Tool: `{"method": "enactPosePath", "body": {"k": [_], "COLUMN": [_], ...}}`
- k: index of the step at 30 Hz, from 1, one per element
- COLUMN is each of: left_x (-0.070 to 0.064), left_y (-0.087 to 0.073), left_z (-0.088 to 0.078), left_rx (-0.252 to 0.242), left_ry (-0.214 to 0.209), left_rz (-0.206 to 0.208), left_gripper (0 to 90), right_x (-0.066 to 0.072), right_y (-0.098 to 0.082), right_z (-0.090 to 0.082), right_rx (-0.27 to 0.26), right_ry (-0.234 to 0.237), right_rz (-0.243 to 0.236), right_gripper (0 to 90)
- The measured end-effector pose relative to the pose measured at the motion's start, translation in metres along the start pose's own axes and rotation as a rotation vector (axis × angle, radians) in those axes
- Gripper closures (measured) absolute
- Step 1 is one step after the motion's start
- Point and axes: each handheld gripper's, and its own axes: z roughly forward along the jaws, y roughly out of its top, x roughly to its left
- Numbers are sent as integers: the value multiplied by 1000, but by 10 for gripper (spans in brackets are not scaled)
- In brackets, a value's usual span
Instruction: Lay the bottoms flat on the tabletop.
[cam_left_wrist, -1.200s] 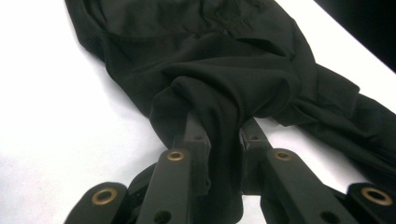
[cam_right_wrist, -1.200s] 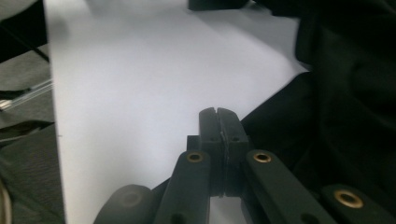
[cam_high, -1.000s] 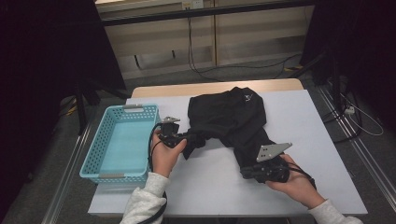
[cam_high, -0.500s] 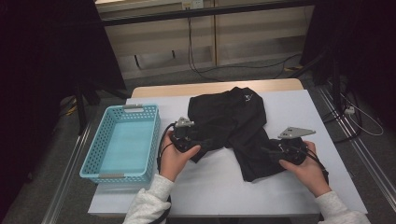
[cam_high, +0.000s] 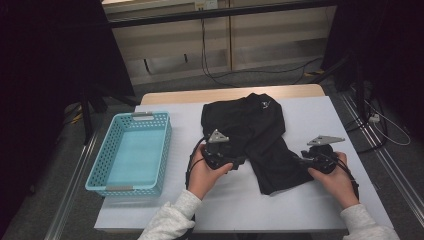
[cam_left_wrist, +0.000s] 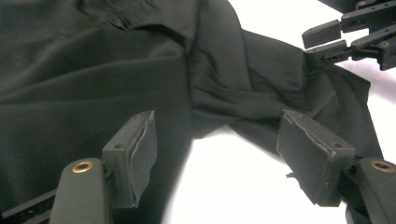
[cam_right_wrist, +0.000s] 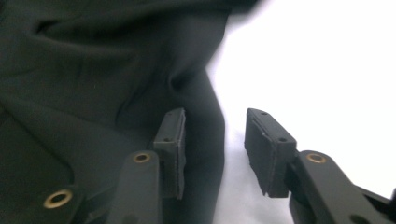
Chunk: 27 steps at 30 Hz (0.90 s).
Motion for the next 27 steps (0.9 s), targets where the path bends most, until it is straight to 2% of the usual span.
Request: {"method": "enactPosePath", "body": {"k": [2,5,8,13,20,25,27], "left_x": [-2,-6,-9,-13,-22,-28,-29], "left_y": [-1,-3,-3,-3,-5,-7,-7], "left_z": [5,11,13,17,31,40,42], "left_rx": [10,18,18,27,60,93,96], "left_ry": [-10,-26,-30,-49,-80,-95,-94], "left_rz": [0,-3,4,3,22,30,37], "left_gripper": [302,309,307,322,356,393,411], "right_x": [-1,1,3,6,16,17,14], "right_y": [-2,-3,-4,-9,-17,-22,-24], "right_z": [1,0,-4,-17,-35,-38,-39], "right_rx": [-6,-5,0,-21,-21,3,5], "right_ry": [14,51,68,106,135,99,88], "right_rz": [11,9,-14,7,-8,-22,-9], "right_gripper": [621,785,890,898,898,869,853]}}
